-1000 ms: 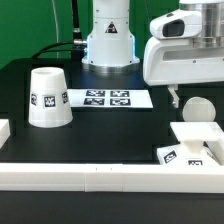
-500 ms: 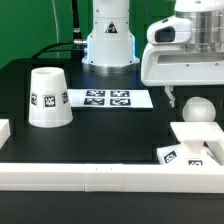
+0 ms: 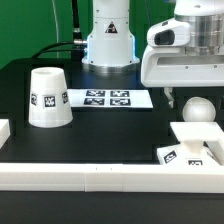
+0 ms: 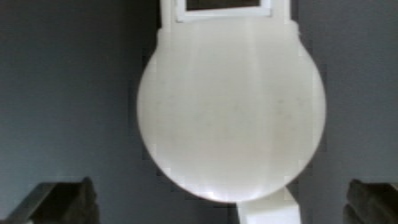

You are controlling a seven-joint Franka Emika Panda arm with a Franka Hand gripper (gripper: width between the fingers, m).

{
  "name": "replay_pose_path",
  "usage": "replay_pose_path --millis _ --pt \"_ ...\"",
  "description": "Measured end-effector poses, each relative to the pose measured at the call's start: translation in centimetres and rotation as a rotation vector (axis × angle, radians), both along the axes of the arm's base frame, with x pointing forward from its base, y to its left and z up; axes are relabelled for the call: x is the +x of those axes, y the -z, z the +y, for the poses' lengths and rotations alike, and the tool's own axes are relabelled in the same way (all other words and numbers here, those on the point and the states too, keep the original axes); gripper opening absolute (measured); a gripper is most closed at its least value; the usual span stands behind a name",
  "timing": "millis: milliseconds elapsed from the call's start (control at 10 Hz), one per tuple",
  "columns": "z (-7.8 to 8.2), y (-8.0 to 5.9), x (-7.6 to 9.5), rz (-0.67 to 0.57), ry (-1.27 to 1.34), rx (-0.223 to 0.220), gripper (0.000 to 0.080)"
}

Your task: Assemble lamp

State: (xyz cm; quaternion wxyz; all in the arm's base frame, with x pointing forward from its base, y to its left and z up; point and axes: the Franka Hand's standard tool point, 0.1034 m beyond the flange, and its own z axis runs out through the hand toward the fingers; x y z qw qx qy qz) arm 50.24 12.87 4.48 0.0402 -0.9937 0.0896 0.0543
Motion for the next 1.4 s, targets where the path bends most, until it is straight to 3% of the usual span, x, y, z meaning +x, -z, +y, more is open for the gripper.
replay_pose_path --millis 500,600,900,1200,1400 --pt "0.4 -1.2 1.1 0.253 -0.025 0.039 0.0699" --pt "0.0 -1.5 0.6 0.335 -0.028 0.043 0.0699" --pt "-0.3 -0.9 0.3 0.501 -0.036 0.054 0.0699" --pt "0.8 -0.3 0.1 0.655 -0.045 0.087 0.0699" --pt "1.3 0.1 0.8 0.67 -0.075 0.111 0.0699"
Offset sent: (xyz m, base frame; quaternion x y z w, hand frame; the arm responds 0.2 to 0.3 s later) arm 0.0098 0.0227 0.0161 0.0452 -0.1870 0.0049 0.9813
